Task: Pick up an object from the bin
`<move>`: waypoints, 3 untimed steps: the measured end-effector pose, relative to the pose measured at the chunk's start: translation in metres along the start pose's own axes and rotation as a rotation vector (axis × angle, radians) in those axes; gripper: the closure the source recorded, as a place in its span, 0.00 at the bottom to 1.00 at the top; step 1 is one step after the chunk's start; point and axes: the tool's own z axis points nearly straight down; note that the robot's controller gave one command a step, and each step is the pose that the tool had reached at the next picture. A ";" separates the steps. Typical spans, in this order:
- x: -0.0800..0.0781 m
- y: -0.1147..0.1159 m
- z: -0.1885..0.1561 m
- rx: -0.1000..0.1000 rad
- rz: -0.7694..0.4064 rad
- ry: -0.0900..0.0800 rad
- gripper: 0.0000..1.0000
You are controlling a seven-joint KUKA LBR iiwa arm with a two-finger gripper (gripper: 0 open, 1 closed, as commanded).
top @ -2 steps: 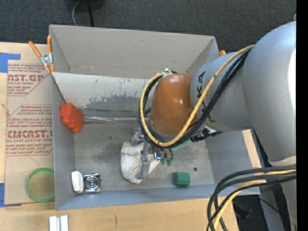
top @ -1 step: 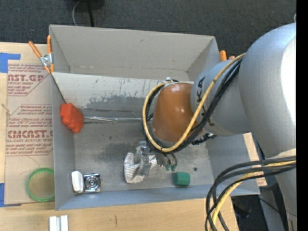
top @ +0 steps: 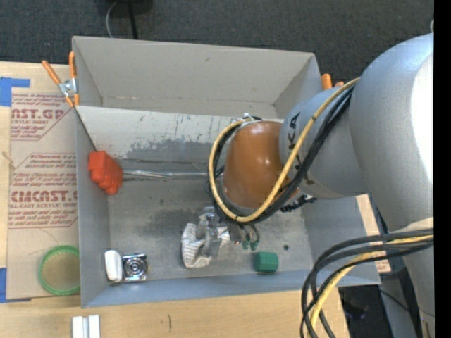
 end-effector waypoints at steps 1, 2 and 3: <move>0.003 0.006 -0.111 0.000 -0.050 -0.001 1.00; 0.003 0.006 -0.111 -0.001 -0.051 -0.001 1.00; -0.002 0.006 -0.145 0.000 -0.066 0.008 1.00</move>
Offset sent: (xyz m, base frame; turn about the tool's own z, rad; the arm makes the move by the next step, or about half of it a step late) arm 0.0000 0.0000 0.0000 0.0000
